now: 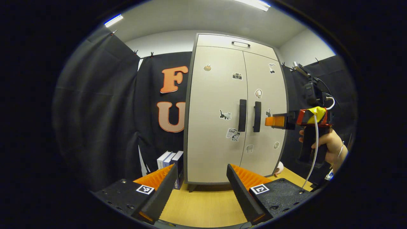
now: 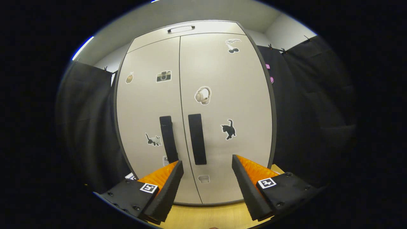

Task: Open the right door of the double-door shoe cabinet with the right hand, and open the left door with the left hand.

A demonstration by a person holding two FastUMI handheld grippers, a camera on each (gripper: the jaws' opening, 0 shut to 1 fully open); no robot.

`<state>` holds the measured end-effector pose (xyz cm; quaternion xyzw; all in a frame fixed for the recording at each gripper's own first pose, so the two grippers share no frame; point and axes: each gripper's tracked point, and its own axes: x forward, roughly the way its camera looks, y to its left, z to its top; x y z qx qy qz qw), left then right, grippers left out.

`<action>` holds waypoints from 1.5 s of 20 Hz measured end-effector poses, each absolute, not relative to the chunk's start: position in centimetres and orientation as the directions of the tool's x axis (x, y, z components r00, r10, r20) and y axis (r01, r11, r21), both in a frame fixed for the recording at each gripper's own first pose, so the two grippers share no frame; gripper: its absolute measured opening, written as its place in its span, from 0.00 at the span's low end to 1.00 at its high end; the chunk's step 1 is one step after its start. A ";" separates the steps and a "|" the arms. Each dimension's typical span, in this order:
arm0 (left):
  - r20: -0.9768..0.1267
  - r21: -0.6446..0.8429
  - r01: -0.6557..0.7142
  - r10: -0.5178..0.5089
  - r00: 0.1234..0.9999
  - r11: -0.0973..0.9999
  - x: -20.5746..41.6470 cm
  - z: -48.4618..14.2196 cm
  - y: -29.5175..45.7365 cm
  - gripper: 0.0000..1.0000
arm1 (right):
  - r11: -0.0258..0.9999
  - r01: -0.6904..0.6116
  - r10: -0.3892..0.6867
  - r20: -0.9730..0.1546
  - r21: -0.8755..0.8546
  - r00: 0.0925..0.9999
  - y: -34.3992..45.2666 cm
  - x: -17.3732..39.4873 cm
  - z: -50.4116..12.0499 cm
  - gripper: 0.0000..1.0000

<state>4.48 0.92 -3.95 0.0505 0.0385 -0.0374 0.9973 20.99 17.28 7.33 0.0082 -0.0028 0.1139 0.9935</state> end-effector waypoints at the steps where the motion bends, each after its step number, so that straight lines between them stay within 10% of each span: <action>1: -0.082 0.097 0.080 -0.072 0.994 0.992 4.6 -4.0 0.9 0.95 | 0.973 -0.229 0.229 0.014 0.004 0.973 17.8 21.7 7.9 0.98; 20: -0.082 0.085 -0.011 0.018 0.997 0.996 5.1 -4.4 4.7 0.95 | 0.975 -0.220 0.218 -0.060 -0.038 0.974 21.2 30.4 7.5 0.81; 22: -0.085 0.079 -0.020 0.027 0.996 0.997 4.9 -4.6 5.1 0.94 | 0.975 -0.221 0.217 -0.087 -0.030 0.972 21.1 30.6 6.8 0.54; 25: -0.088 0.079 -0.040 0.047 0.995 0.996 4.6 -4.6 5.9 0.94 | 0.976 -0.217 0.214 -0.125 -0.014 0.969 21.0 31.1 5.8 0.60; 30: -0.096 0.074 -0.060 0.067 0.993 0.995 3.8 -4.7 6.6 0.95 | 0.978 -0.208 0.205 -0.114 -0.014 0.972 21.0 31.1 5.9 0.38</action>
